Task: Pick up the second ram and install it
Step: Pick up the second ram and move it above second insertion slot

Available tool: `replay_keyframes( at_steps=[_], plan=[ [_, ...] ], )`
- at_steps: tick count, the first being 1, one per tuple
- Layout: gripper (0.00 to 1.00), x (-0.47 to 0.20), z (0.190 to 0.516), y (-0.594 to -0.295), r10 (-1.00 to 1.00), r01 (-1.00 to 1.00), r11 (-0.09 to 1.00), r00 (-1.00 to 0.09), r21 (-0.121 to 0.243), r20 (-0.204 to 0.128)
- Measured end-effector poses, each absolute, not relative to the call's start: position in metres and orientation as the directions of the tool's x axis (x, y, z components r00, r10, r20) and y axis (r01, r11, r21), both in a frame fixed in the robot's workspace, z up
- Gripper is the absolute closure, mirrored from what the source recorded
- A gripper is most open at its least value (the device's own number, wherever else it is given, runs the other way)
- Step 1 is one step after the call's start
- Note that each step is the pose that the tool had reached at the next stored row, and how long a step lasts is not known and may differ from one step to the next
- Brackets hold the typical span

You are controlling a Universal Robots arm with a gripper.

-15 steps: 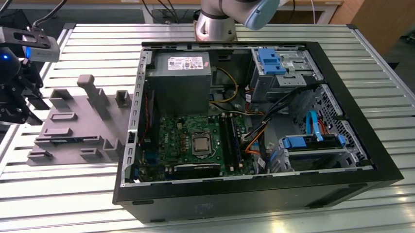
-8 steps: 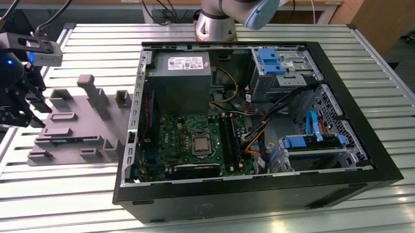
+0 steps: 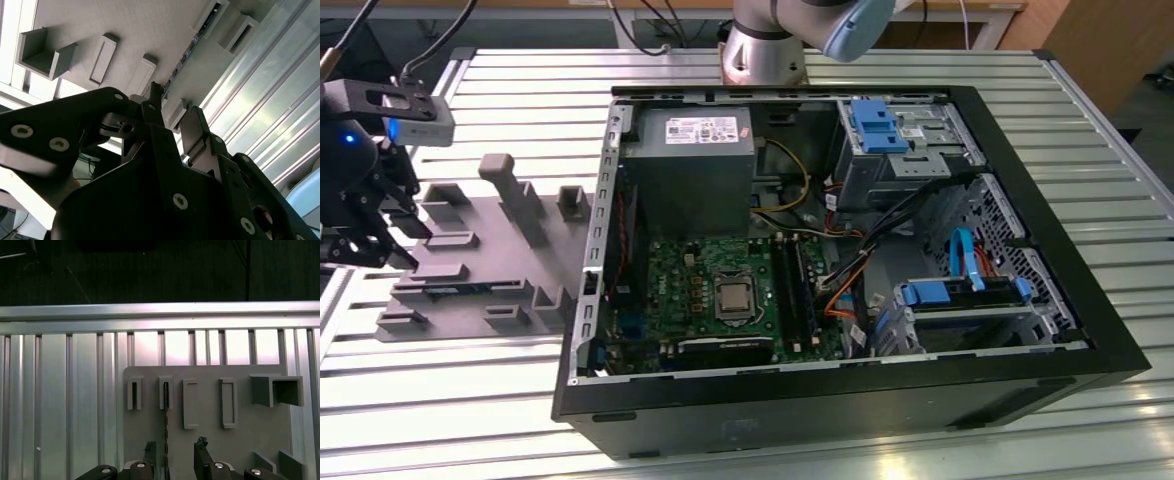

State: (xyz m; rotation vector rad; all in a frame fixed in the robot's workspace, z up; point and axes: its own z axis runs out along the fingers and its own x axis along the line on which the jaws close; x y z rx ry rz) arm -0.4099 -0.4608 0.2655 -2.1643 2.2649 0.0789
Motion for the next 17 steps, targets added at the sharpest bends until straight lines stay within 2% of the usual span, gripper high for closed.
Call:
replay_keyframes(
  at_steps=[17],
  plan=[
    [0.57,-0.41,0.256,-0.4609,-0.997,-0.998,0.062,-0.063,0.031,-0.034]
  ],
)
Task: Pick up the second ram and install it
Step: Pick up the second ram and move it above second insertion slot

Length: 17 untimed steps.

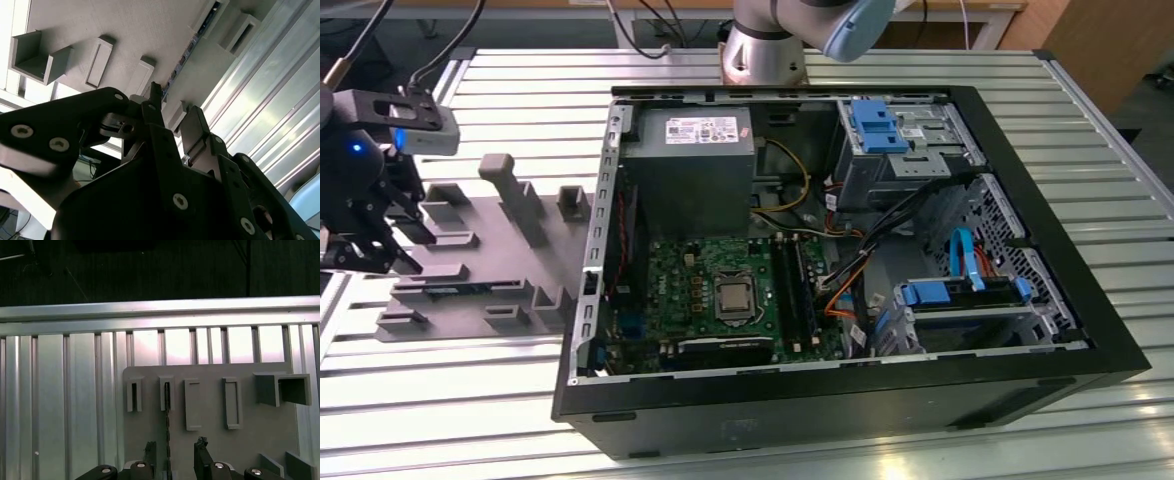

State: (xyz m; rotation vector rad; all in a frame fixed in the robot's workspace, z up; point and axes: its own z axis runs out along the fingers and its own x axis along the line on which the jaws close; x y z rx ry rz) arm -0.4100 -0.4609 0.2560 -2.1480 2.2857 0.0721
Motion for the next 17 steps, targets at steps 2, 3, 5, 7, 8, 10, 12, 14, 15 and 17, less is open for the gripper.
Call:
replay_keyframes(
  at_steps=[2,3,5,7,8,10,12,14,15,17],
  plan=[
    [0.57,-0.41,0.254,-0.461,-0.997,-0.998,0.061,-0.063,0.031,-0.035],
    [0.57,-0.41,0.253,-0.461,-0.997,-0.998,0.061,-0.062,0.031,-0.035],
    [0.57,-0.41,0.252,-0.461,-0.997,-0.998,0.061,-0.062,0.031,-0.034],
    [0.57,-0.41,0.25,-0.461,-0.997,-0.998,0.061,-0.062,0.031,-0.035],
    [0.57,-0.41,0.25,-0.461,-0.997,-0.998,0.061,-0.062,0.031,-0.034],
    [0.57,-0.41,0.248,-0.461,-0.997,-0.998,0.061,-0.062,0.031,-0.034],
    [0.57,-0.41,0.247,-0.461,-0.997,-0.998,0.061,-0.062,0.031,-0.034],
    [0.57,-0.41,0.246,-0.461,-0.997,-0.998,0.061,-0.062,0.031,-0.034],
    [0.57,-0.41,0.245,-0.461,-0.997,-0.998,0.061,-0.062,0.031,-0.034],
    [0.57,-0.41,0.243,-0.461,-0.997,-0.998,0.061,-0.062,0.031,-0.034]
  ],
)
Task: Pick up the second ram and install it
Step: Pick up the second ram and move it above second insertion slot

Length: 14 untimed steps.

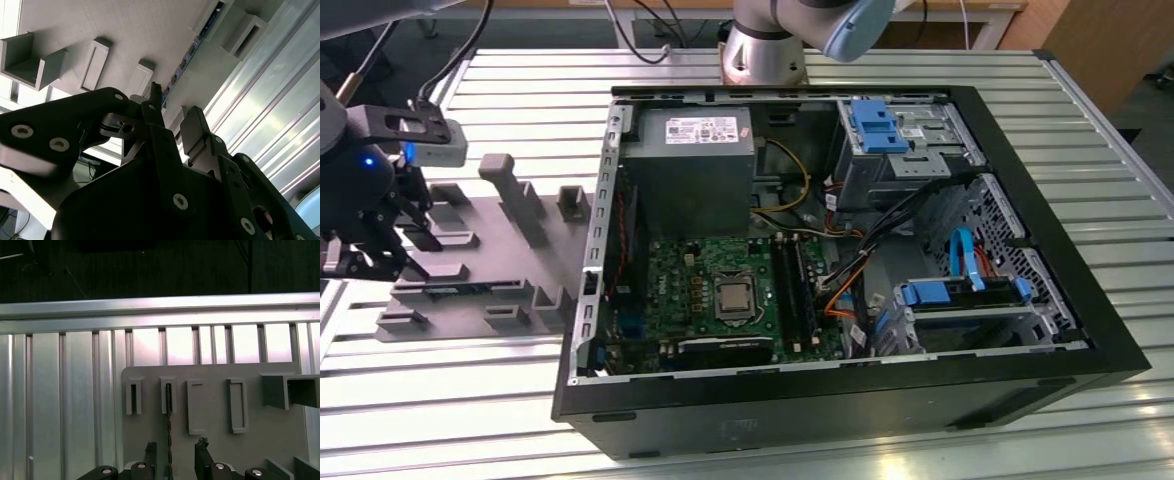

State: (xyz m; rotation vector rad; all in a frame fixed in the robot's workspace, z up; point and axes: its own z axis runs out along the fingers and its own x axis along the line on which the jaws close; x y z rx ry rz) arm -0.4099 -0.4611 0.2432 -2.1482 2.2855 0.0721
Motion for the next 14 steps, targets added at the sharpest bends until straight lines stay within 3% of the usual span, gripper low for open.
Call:
replay_keyframes(
  at_steps=[14],
  plan=[
    [0.57,-0.41,0.228,-0.462,-0.997,-0.998,0.061,-0.062,0.03,-0.035]
  ],
)
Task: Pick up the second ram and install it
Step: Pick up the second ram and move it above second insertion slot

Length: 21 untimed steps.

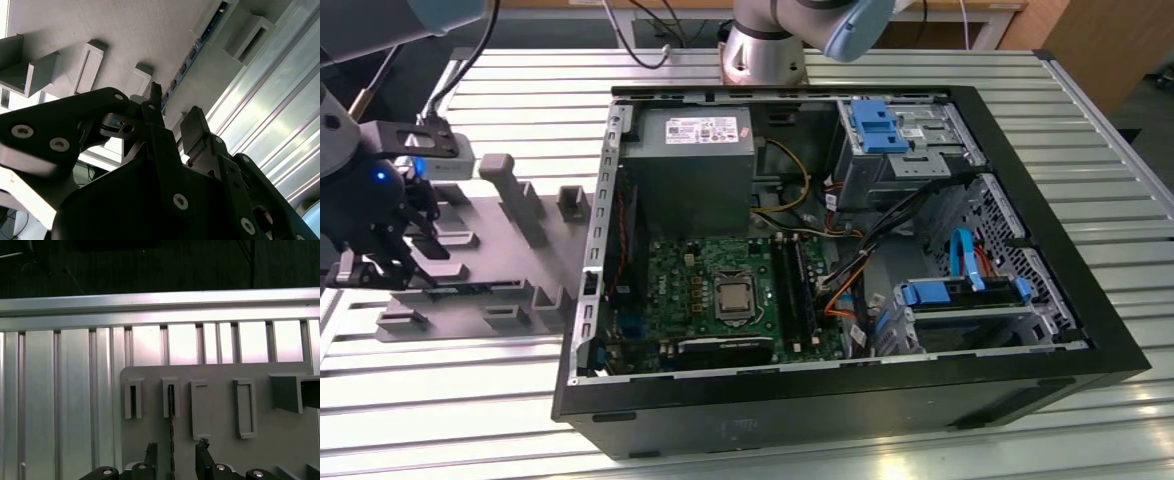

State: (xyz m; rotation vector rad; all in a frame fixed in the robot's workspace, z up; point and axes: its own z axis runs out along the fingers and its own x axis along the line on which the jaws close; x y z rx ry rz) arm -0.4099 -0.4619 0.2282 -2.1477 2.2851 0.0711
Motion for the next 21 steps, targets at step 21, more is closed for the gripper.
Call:
replay_keyframes(
  at_steps=[21],
  plan=[
    [0.57,-0.41,0.21,-0.462,-0.997,-0.998,0.061,-0.062,0.029,-0.035]
  ],
)
